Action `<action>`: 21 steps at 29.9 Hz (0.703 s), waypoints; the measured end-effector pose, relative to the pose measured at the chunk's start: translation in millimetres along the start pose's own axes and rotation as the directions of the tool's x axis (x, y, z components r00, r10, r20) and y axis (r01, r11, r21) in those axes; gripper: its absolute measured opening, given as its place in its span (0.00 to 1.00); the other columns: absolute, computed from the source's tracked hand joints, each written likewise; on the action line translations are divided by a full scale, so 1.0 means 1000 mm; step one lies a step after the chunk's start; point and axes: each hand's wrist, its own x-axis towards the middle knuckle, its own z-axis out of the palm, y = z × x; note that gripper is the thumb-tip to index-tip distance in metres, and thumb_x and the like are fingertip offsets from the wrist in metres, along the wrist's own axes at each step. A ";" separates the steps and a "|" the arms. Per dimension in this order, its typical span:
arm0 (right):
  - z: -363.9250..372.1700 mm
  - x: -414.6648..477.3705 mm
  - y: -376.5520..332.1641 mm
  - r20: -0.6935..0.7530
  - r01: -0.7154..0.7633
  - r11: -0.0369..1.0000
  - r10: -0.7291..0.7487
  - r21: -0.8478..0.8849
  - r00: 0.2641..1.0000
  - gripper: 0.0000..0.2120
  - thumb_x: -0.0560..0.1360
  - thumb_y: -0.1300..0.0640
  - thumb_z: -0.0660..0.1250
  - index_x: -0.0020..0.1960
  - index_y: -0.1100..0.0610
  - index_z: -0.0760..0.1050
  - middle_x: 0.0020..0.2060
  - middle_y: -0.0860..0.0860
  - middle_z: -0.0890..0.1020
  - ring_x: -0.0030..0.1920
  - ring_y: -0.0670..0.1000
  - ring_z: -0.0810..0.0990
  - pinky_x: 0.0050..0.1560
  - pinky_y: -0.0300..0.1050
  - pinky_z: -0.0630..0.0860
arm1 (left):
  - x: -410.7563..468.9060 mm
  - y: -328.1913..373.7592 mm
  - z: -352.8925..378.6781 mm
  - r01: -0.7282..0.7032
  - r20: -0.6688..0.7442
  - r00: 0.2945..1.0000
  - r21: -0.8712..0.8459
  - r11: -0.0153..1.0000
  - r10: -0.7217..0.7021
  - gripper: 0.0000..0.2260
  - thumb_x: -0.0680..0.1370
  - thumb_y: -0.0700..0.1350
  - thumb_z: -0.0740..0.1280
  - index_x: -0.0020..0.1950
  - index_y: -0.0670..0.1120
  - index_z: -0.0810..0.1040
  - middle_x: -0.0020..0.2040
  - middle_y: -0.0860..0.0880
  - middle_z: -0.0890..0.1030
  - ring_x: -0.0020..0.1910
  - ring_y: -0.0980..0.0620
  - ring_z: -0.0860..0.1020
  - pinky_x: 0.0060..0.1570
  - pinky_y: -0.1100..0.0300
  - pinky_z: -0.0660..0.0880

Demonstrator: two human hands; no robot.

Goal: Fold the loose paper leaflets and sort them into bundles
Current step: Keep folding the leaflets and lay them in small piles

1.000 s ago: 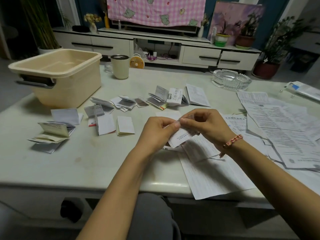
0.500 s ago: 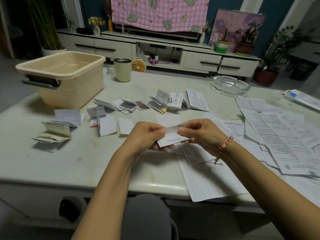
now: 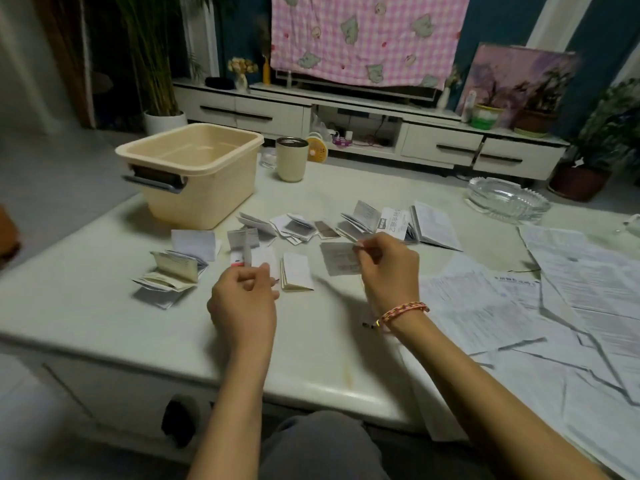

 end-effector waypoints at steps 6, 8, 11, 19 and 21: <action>0.058 -0.015 -0.022 0.123 0.537 0.803 -0.524 -0.259 0.843 0.04 0.62 0.66 0.66 0.32 0.59 0.74 0.27 0.55 0.75 0.27 0.56 0.73 0.33 0.45 0.57 | 0.002 -0.005 0.010 -0.007 0.178 0.984 0.061 0.998 -0.004 0.12 0.77 0.39 0.63 0.35 0.52 0.74 0.39 0.45 0.83 0.34 0.46 0.81 0.44 0.47 0.79; 0.069 -0.021 -0.020 0.302 0.579 0.796 -0.515 -0.180 0.802 0.02 0.61 0.64 0.66 0.31 0.58 0.74 0.27 0.54 0.75 0.27 0.55 0.73 0.32 0.43 0.58 | 0.006 -0.010 0.010 -0.023 0.225 0.974 0.104 0.994 -0.001 0.12 0.76 0.38 0.64 0.35 0.53 0.75 0.39 0.45 0.83 0.40 0.43 0.81 0.46 0.45 0.79; 0.070 -0.026 -0.019 0.585 0.449 0.889 -0.317 -0.091 0.747 0.04 0.68 0.62 0.69 0.43 0.60 0.79 0.42 0.57 0.78 0.43 0.59 0.76 0.39 0.45 0.66 | 0.011 -0.017 0.008 -0.007 0.236 0.972 0.123 0.992 -0.022 0.14 0.75 0.36 0.63 0.35 0.54 0.75 0.40 0.46 0.83 0.43 0.41 0.81 0.47 0.45 0.78; 0.043 -0.018 -0.025 0.620 0.200 0.979 -0.181 0.039 0.763 0.15 0.72 0.66 0.61 0.57 0.60 0.79 0.53 0.59 0.78 0.56 0.58 0.73 0.56 0.46 0.67 | 0.012 -0.021 0.010 -0.015 0.137 0.991 0.081 0.997 0.004 0.13 0.74 0.37 0.61 0.36 0.54 0.73 0.44 0.44 0.83 0.46 0.39 0.80 0.47 0.42 0.78; 0.034 -0.010 -0.022 0.530 0.131 0.988 -0.155 0.083 0.834 0.18 0.69 0.72 0.59 0.53 0.61 0.80 0.50 0.59 0.79 0.53 0.58 0.75 0.54 0.43 0.68 | 0.012 -0.018 0.008 -0.021 0.074 0.997 0.067 0.998 0.016 0.13 0.73 0.36 0.60 0.37 0.54 0.74 0.44 0.46 0.83 0.47 0.39 0.80 0.48 0.43 0.77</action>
